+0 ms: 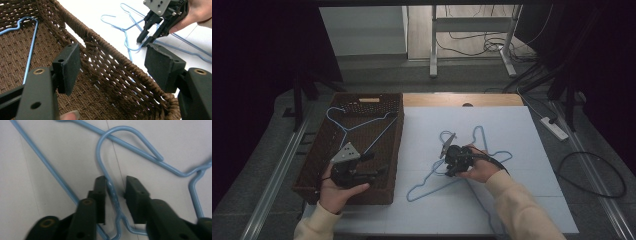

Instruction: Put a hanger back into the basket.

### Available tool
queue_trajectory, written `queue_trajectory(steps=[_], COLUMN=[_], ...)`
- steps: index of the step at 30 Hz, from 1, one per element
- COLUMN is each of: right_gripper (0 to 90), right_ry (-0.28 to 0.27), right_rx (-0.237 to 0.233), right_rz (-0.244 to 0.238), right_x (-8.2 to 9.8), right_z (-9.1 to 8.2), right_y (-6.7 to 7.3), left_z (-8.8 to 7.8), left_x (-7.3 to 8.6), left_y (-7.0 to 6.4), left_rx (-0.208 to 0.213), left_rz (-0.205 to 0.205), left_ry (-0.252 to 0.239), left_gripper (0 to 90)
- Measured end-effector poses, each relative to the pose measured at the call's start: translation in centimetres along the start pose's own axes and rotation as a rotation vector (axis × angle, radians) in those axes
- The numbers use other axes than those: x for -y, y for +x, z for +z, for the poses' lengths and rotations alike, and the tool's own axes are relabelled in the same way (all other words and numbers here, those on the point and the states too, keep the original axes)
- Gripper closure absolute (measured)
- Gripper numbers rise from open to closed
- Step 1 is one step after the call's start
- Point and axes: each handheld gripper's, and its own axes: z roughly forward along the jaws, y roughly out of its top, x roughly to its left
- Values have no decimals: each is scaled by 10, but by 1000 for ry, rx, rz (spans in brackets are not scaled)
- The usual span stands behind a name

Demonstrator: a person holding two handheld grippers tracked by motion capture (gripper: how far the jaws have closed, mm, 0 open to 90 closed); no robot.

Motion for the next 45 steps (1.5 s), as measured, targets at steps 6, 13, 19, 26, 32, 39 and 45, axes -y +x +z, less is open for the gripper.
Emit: queue_trajectory(steps=[6,13,19,26,32,39,45], right_gripper=[861,865,865,865,866,866,866], right_ry=[23,-70,-216,-351,-428,-521,-590], right_rx=[44,92,111,138,148,142,139], right_rz=[-54,55,156,235,264,285,271], right_x=[-3,7,17,26,35,44,49], right_z=[0,-18,-44,-66,-73,-80,-89], right_y=[7,1,2,10,14,19,23], left_z=[1,0,2,8,13,22,30], left_x=[0,-2,-5,-8,-9,-12,-17], left_y=[-1,-5,-12,-21,-25,-34,-44], left_rx=[0,6,19,38,50,82,105], left_rz=[4,13,28,41,44,53,68], left_ry=[1,-5,-3,8,21,34,46], left_gripper=[296,297,297,297,297,297,296])
